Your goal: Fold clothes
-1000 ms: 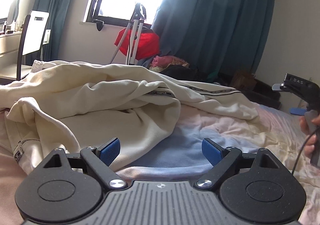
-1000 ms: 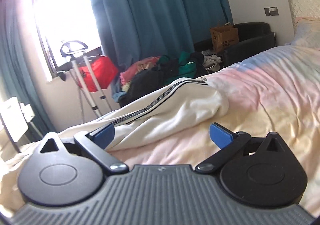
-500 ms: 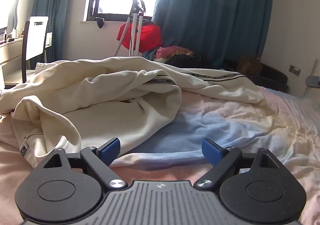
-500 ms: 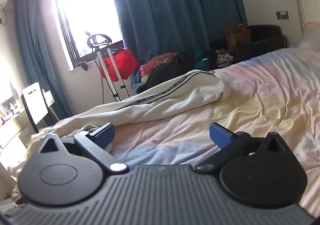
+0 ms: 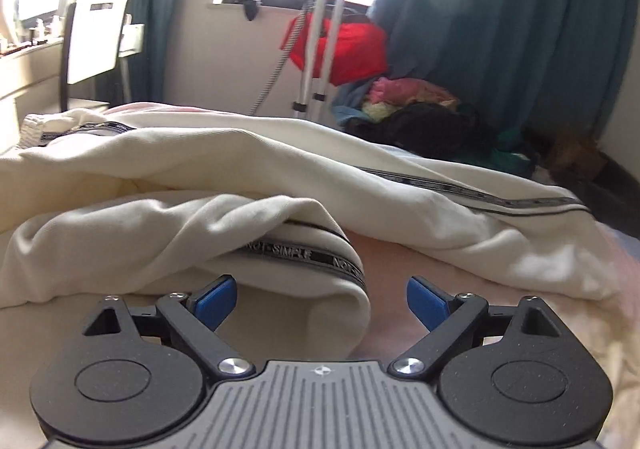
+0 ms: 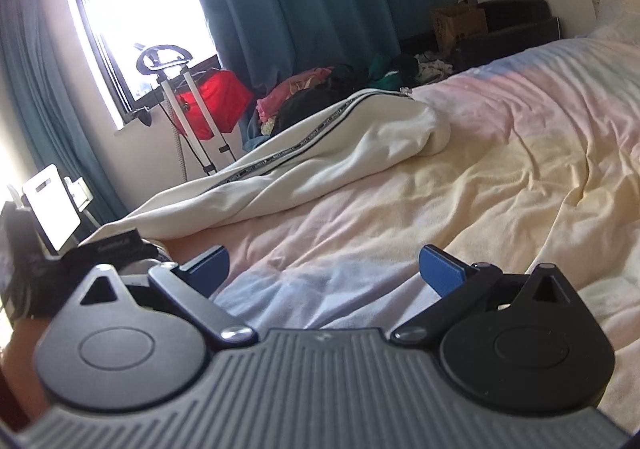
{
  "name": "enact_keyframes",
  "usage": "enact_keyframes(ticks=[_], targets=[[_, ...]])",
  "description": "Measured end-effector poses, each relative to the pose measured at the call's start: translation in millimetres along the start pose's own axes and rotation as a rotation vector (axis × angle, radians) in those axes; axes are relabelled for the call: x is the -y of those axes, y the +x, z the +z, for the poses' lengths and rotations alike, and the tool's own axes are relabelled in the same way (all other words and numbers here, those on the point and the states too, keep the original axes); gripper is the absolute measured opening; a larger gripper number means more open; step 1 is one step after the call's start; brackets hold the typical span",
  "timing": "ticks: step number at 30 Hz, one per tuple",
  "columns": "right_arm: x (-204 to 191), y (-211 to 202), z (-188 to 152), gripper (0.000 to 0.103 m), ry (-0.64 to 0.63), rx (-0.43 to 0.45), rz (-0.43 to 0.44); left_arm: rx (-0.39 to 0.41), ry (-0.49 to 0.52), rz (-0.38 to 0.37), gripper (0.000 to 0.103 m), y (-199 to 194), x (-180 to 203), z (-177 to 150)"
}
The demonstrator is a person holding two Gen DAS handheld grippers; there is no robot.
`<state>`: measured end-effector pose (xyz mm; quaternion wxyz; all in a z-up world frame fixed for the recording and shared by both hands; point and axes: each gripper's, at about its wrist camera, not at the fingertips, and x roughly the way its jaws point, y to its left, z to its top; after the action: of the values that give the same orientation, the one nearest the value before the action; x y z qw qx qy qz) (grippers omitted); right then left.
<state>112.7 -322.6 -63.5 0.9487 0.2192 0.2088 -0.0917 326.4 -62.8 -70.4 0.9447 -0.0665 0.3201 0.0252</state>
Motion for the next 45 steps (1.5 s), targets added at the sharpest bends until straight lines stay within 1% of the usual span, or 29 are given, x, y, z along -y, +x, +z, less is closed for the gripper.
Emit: enact_keyframes(ticks=[2,4,6,7,8,9,10,11,14,18,23,25,28,30,34,35,40,41,42,43,45], targets=[[4,8,-1,0.103,0.018,-0.017,-0.005,-0.03,-0.021,0.069,0.094,21,10,6],[8,13,-2,0.103,0.036,-0.025,-0.007,-0.046,-0.053,0.072,0.094,36,15,9],[11,18,-2,0.103,0.047,-0.031,-0.012,-0.076,-0.042,0.09,0.086,45,20,11],[12,19,-2,0.103,0.049,-0.032,-0.017,-0.091,-0.035,0.1,0.068,50,23,12],[12,20,-3,0.103,0.051,-0.034,-0.02,-0.096,-0.025,0.137,0.044,50,24,13],[12,20,-3,0.103,0.052,-0.035,-0.021,-0.098,-0.026,0.133,0.036,47,23,14],[12,21,-3,0.103,0.054,-0.037,-0.023,-0.098,-0.035,0.106,0.025,37,20,20],[12,21,-3,0.103,0.056,-0.038,-0.025,-0.099,-0.046,0.075,0.019,25,16,28],[10,18,-4,0.103,0.04,-0.027,-0.036,-0.099,-0.079,-0.016,0.013,-10,6,51],[-3,13,-3,0.103,-0.025,0.008,-0.066,-0.1,-0.123,-0.137,0.012,-56,-9,82],[-11,9,-5,0.103,-0.072,0.02,-0.095,-0.1,-0.178,-0.289,0.01,-115,-26,120],[-12,7,-5,0.103,-0.078,0.029,-0.104,-0.067,-0.197,-0.344,0.01,-142,-40,140],[-14,2,-3,0.103,-0.09,0.055,-0.113,0.0,-0.293,-0.433,0.01,-181,-76,174],[-16,1,-3,0.103,-0.099,0.066,-0.119,0.078,-0.374,-0.469,0.01,-199,-109,193],[-18,1,-4,0.103,-0.108,0.062,-0.122,0.281,-0.522,-0.429,0.011,-208,-188,196],[-19,1,-5,0.103,-0.109,0.061,-0.121,0.278,-0.542,-0.398,0.012,-203,-204,188],[-22,3,-7,0.103,-0.113,0.055,-0.11,0.195,-0.615,-0.213,0.013,-169,-281,133],[-23,4,-7,0.103,-0.111,0.051,-0.106,0.179,-0.629,-0.176,0.016,-162,-296,122],[-23,4,-8,0.103,-0.111,0.048,-0.103,0.163,-0.641,-0.154,0.019,-158,-307,110],[-23,5,-8,0.103,-0.11,0.044,-0.101,0.153,-0.65,-0.137,0.025,-158,-315,99],[-24,6,-9,0.103,-0.11,0.037,-0.098,0.141,-0.667,-0.117,0.046,-161,-327,82]])
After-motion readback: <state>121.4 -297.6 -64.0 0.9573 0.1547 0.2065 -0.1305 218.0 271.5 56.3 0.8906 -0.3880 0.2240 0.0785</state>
